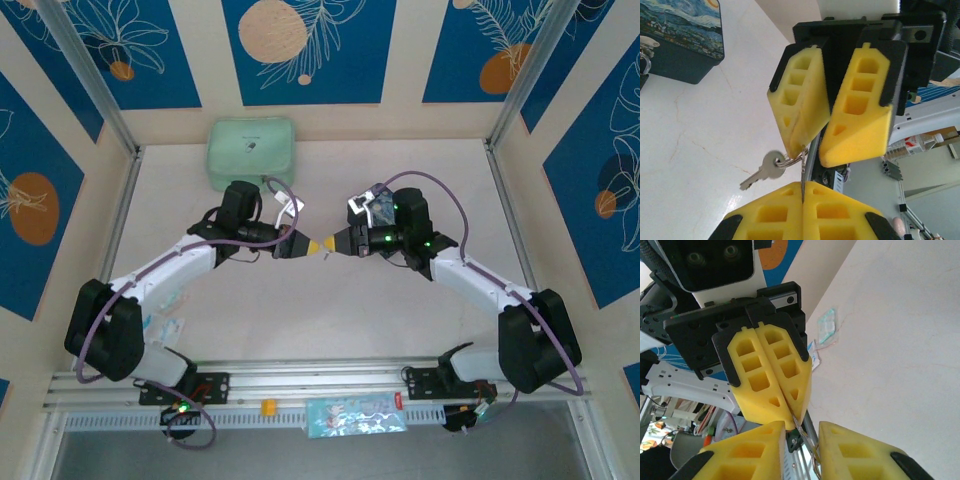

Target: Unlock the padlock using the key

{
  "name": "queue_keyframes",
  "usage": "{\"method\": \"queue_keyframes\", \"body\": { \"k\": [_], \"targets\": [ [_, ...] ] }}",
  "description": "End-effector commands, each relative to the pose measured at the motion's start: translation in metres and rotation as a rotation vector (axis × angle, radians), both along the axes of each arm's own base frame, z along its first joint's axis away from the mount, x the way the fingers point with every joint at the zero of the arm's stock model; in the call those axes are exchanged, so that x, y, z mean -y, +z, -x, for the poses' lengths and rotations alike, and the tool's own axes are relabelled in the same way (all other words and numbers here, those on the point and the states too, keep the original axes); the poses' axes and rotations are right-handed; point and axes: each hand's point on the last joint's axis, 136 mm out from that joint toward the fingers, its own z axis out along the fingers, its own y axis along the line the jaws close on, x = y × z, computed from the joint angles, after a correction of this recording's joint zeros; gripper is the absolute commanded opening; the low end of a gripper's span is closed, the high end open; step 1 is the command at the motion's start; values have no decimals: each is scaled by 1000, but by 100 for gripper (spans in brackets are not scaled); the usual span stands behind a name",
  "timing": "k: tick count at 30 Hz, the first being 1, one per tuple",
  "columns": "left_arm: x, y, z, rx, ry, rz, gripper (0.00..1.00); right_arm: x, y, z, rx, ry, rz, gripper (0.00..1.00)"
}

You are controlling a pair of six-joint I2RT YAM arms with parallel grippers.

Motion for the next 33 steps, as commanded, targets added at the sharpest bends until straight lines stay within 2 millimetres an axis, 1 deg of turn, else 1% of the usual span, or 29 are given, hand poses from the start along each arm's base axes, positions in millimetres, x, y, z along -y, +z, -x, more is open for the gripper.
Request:
{"method": "queue_keyframes", "body": {
  "k": [1,5,8,10,11,12,13,14,15,16,18,21,24,25,28,33],
  "targets": [
    [1,23,-2,47,-14,53,0,-4,-1,5,-4,33,-9,21],
    [2,25,-3,49,-12,64,0,-9,-3,5,-10,48,-9,20],
    [2,25,-3,48,-6,64,0,-10,-5,5,-15,57,-13,11],
    [0,23,-8,46,24,50,0,-10,-5,5,-15,54,-15,4],
    [-3,21,-12,42,52,41,9,-9,-5,4,-13,50,-16,3],
    [-8,18,-19,36,101,33,33,-8,-5,3,-10,42,-16,2],
    [-16,15,-31,24,177,22,60,-6,-5,2,-5,31,-15,1],
    [-25,13,-41,13,249,19,74,-5,-6,2,-2,20,-11,1],
    [-35,12,-52,-2,331,32,82,-4,-5,1,8,4,-8,1],
    [-44,13,-61,-18,401,64,88,-3,-6,0,15,-10,-5,1],
    [-52,20,-71,-33,495,136,90,-1,-7,-1,24,-41,-1,1],
    [-54,25,-75,-63,590,224,86,0,-10,-7,38,-106,6,1],
    [-54,24,-74,-95,680,294,85,-2,-10,-17,58,-207,8,1],
    [-53,20,-73,-112,702,304,85,-4,-10,-18,67,-236,5,1],
    [-45,15,-66,-133,725,321,85,-11,-5,-21,98,-309,-10,1],
    [-36,17,-62,-150,731,340,84,-19,1,-20,184,-390,13,1]
  ]
}}
